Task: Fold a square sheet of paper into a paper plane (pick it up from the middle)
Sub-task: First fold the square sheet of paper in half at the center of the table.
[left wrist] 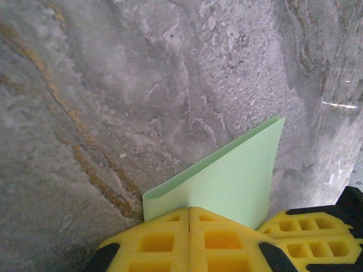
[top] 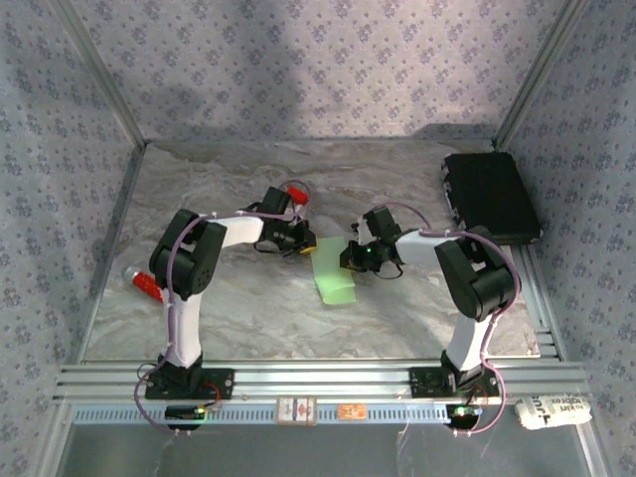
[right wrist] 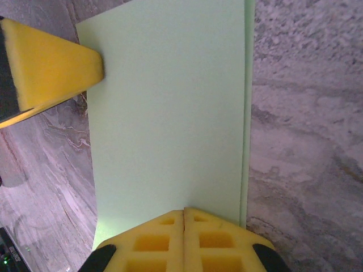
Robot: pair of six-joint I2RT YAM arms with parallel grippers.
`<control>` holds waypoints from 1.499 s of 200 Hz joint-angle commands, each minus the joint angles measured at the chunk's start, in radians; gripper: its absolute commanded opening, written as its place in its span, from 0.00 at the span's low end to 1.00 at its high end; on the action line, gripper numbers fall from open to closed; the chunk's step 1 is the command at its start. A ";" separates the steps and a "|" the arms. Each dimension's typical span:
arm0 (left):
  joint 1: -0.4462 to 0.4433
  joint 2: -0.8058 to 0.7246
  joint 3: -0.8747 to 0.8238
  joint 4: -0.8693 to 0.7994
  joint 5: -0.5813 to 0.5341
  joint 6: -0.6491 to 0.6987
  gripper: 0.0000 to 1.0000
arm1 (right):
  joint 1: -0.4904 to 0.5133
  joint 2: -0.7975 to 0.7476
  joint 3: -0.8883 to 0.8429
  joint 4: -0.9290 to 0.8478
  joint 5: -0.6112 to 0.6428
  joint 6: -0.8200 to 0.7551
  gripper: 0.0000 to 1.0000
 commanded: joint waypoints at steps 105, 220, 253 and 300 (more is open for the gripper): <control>0.040 0.047 0.065 -0.039 -0.166 -0.042 0.00 | 0.000 0.040 -0.053 -0.149 0.123 -0.030 0.00; 0.038 0.048 0.123 -0.154 -0.284 -0.018 0.00 | -0.002 0.037 -0.055 -0.151 0.119 -0.035 0.00; 0.018 0.037 0.165 -0.199 -0.278 0.014 0.00 | -0.002 0.038 -0.054 -0.150 0.120 -0.032 0.00; -0.036 -0.045 0.162 -0.238 -0.289 0.036 0.03 | -0.002 0.037 -0.055 -0.133 0.114 -0.011 0.00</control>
